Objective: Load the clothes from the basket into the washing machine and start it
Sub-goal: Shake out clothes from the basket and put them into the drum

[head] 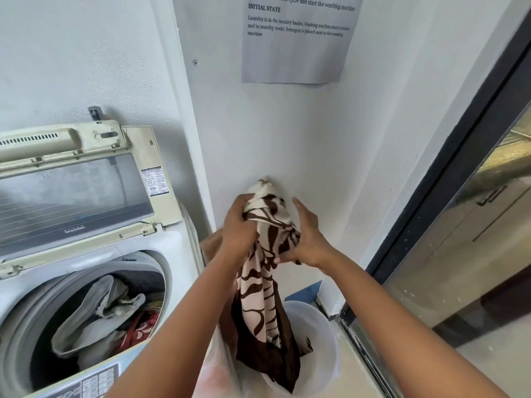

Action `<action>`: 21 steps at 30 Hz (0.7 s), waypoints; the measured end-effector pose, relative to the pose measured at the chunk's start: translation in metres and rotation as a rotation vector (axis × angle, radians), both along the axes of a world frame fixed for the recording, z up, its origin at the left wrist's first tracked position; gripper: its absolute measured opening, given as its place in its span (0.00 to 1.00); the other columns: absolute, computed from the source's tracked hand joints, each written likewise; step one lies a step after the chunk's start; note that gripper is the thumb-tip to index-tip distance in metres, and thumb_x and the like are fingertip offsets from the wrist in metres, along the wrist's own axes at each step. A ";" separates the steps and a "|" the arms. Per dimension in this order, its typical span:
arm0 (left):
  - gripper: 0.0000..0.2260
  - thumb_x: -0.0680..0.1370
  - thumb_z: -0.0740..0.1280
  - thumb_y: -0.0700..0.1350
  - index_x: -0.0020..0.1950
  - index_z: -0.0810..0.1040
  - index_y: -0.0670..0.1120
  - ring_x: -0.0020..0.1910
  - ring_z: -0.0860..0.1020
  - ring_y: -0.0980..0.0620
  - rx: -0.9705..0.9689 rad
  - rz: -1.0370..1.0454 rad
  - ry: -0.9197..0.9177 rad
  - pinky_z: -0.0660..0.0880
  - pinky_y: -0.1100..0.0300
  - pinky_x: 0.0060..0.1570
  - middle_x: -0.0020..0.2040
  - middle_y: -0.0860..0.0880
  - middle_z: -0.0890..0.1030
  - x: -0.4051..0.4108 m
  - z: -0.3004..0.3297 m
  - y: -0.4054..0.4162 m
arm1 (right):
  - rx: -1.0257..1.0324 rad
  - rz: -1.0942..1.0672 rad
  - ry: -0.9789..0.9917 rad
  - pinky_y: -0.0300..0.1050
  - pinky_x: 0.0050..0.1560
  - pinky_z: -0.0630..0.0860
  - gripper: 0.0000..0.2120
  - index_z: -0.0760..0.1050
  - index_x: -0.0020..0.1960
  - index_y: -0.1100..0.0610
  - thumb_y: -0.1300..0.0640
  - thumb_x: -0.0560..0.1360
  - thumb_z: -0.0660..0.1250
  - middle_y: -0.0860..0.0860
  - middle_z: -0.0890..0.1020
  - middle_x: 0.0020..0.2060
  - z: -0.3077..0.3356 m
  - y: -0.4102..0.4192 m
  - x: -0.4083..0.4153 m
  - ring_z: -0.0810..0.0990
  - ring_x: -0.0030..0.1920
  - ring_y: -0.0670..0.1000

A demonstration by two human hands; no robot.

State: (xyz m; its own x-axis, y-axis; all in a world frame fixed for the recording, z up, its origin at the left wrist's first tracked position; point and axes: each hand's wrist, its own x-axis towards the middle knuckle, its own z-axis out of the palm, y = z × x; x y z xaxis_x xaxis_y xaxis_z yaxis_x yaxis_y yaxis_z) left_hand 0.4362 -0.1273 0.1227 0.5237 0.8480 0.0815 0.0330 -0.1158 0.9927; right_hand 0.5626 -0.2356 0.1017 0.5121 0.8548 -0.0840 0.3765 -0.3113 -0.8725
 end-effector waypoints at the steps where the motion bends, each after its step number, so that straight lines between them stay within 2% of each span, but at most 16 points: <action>1: 0.20 0.70 0.68 0.38 0.61 0.77 0.50 0.53 0.83 0.51 0.043 -0.074 0.007 0.81 0.52 0.55 0.53 0.49 0.84 0.005 0.005 -0.011 | 0.056 0.010 -0.041 0.48 0.69 0.69 0.58 0.54 0.77 0.49 0.59 0.57 0.85 0.50 0.61 0.70 0.002 0.005 -0.005 0.63 0.69 0.47; 3: 0.26 0.68 0.67 0.35 0.65 0.77 0.49 0.59 0.80 0.56 0.146 -0.188 -0.015 0.77 0.58 0.61 0.59 0.50 0.83 0.014 0.010 -0.027 | 0.152 -0.077 -0.049 0.44 0.61 0.75 0.36 0.66 0.70 0.53 0.58 0.66 0.79 0.48 0.75 0.60 0.005 0.012 -0.010 0.76 0.62 0.49; 4: 0.27 0.70 0.68 0.33 0.68 0.75 0.48 0.61 0.79 0.58 0.185 -0.231 -0.037 0.75 0.61 0.62 0.61 0.51 0.82 0.015 0.011 -0.030 | 0.161 -0.131 -0.038 0.41 0.56 0.75 0.26 0.69 0.68 0.53 0.58 0.72 0.74 0.46 0.77 0.55 0.009 0.011 -0.010 0.78 0.58 0.50; 6: 0.29 0.73 0.69 0.31 0.73 0.70 0.47 0.64 0.77 0.61 0.203 -0.322 -0.047 0.72 0.64 0.64 0.65 0.52 0.79 0.009 0.010 -0.026 | 0.143 -0.220 -0.029 0.40 0.52 0.73 0.19 0.69 0.68 0.52 0.57 0.78 0.66 0.44 0.77 0.51 0.014 0.008 -0.005 0.79 0.56 0.50; 8: 0.36 0.74 0.75 0.38 0.77 0.62 0.52 0.69 0.71 0.63 0.291 -0.327 0.004 0.68 0.67 0.67 0.71 0.53 0.71 -0.002 0.000 -0.018 | 0.157 -0.281 0.059 0.44 0.53 0.76 0.17 0.72 0.68 0.51 0.57 0.79 0.64 0.45 0.80 0.54 0.021 0.007 0.004 0.80 0.55 0.50; 9: 0.43 0.71 0.79 0.46 0.78 0.57 0.57 0.72 0.67 0.62 0.339 -0.293 0.056 0.65 0.64 0.70 0.73 0.55 0.66 -0.007 -0.011 -0.014 | 0.210 -0.318 0.190 0.46 0.53 0.79 0.15 0.74 0.65 0.51 0.56 0.79 0.64 0.47 0.82 0.54 0.025 0.008 0.007 0.82 0.55 0.51; 11: 0.52 0.64 0.81 0.59 0.77 0.48 0.64 0.75 0.59 0.59 0.305 -0.221 0.165 0.60 0.57 0.75 0.72 0.61 0.58 -0.015 -0.033 -0.013 | 0.399 -0.343 0.579 0.48 0.53 0.80 0.12 0.78 0.61 0.53 0.52 0.79 0.65 0.50 0.85 0.52 0.034 0.010 0.006 0.84 0.54 0.51; 12: 0.55 0.62 0.81 0.61 0.77 0.47 0.64 0.76 0.58 0.58 0.253 -0.219 0.173 0.60 0.54 0.76 0.73 0.60 0.57 -0.017 -0.039 -0.016 | 0.497 -0.338 0.775 0.49 0.53 0.80 0.12 0.79 0.59 0.55 0.51 0.80 0.65 0.52 0.86 0.52 0.038 0.010 0.004 0.85 0.53 0.51; 14: 0.56 0.63 0.83 0.53 0.79 0.46 0.59 0.73 0.65 0.61 0.108 -0.264 0.088 0.67 0.56 0.73 0.74 0.54 0.63 -0.016 -0.047 -0.025 | 0.543 -0.319 1.033 0.48 0.51 0.80 0.15 0.79 0.57 0.57 0.48 0.81 0.61 0.54 0.86 0.51 0.042 0.007 -0.002 0.85 0.51 0.52; 15: 0.55 0.65 0.83 0.46 0.79 0.46 0.55 0.69 0.70 0.64 0.051 -0.264 0.040 0.72 0.62 0.67 0.71 0.55 0.68 -0.013 -0.045 -0.031 | 0.507 -0.304 1.094 0.48 0.50 0.80 0.17 0.79 0.58 0.58 0.47 0.82 0.59 0.56 0.86 0.51 0.039 0.006 -0.006 0.85 0.50 0.52; 16: 0.52 0.67 0.81 0.40 0.79 0.49 0.51 0.65 0.73 0.67 0.028 -0.241 0.007 0.73 0.69 0.60 0.68 0.57 0.71 -0.010 -0.043 -0.037 | 0.457 -0.286 1.126 0.48 0.51 0.80 0.20 0.79 0.59 0.58 0.45 0.82 0.59 0.57 0.85 0.53 0.034 0.006 -0.009 0.85 0.51 0.53; 18: 0.43 0.69 0.78 0.34 0.76 0.57 0.47 0.60 0.76 0.69 0.064 -0.151 -0.025 0.72 0.74 0.54 0.62 0.62 0.75 -0.004 -0.041 -0.041 | 0.331 -0.289 1.093 0.51 0.51 0.80 0.22 0.78 0.62 0.56 0.41 0.80 0.59 0.56 0.85 0.53 0.018 0.005 -0.009 0.85 0.51 0.54; 20: 0.35 0.73 0.76 0.37 0.73 0.61 0.51 0.57 0.79 0.64 0.090 -0.056 0.001 0.73 0.72 0.53 0.58 0.61 0.78 -0.005 -0.044 -0.037 | 0.185 -0.349 0.929 0.55 0.52 0.81 0.22 0.77 0.62 0.54 0.39 0.77 0.65 0.55 0.85 0.53 0.005 0.001 -0.001 0.84 0.49 0.55; 21: 0.32 0.74 0.74 0.39 0.72 0.62 0.52 0.55 0.80 0.61 0.091 -0.004 0.039 0.74 0.68 0.52 0.56 0.60 0.79 -0.007 -0.046 -0.033 | 0.094 -0.389 0.814 0.54 0.52 0.81 0.24 0.74 0.64 0.53 0.40 0.74 0.70 0.55 0.84 0.56 -0.001 -0.002 0.005 0.83 0.51 0.55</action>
